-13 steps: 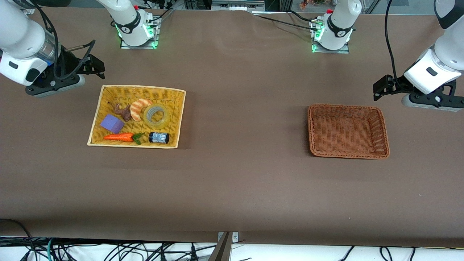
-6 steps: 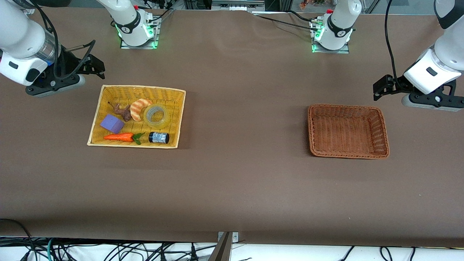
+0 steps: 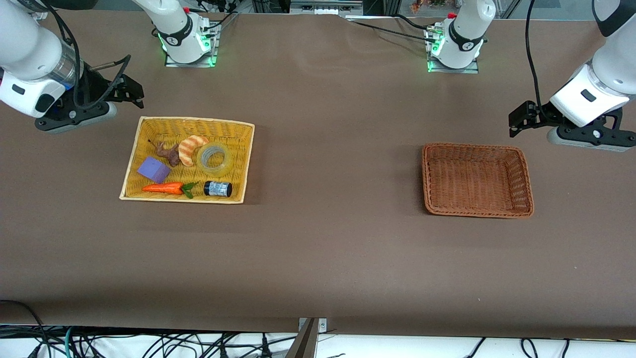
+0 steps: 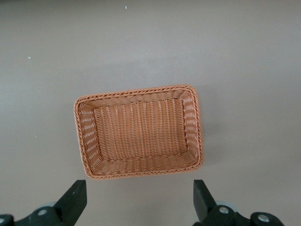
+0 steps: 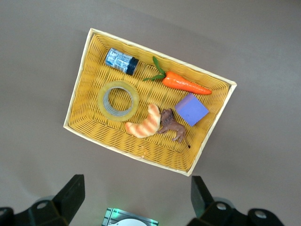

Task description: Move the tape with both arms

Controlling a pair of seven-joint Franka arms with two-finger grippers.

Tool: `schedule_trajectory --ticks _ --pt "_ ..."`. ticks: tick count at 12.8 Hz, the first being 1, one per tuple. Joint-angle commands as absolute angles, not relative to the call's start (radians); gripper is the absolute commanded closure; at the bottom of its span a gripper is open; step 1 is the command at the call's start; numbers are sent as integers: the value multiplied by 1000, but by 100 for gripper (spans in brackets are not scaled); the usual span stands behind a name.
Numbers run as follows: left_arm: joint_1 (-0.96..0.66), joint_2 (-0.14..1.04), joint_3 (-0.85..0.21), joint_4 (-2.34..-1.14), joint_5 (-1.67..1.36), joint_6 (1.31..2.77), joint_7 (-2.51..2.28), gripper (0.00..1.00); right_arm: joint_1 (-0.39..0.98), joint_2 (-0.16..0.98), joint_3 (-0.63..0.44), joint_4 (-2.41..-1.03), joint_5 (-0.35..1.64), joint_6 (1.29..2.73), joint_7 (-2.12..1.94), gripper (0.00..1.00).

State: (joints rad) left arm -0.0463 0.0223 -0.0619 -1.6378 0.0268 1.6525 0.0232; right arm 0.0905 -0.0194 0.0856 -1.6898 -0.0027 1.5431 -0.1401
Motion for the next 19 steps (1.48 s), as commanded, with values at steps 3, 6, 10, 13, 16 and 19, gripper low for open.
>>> schedule_trajectory --ticks 3,6,10,13,16,19 --pt "-49 29 -67 -1589 37 1556 40 0 86 -25 87 -1689 -11 1532 -158 0" --pt "-38 34 -66 -1586 34 1559 38 0 86 -23 87 -1690 -11 1532 -158 0" --pt "-37 35 -67 -1588 32 1555 40 0 86 -23 86 -1690 -11 1532 -156 0" --pt "-43 37 -67 -1586 32 1559 40 0 86 -20 87 -1690 -11 1532 -156 0" --pt "-48 37 -67 -1586 34 1559 40 0 86 -20 87 -1703 -11 1539 -152 0" --pt "-48 37 -67 -1586 32 1559 40 0 84 -15 87 -1721 -11 1549 -149 0"
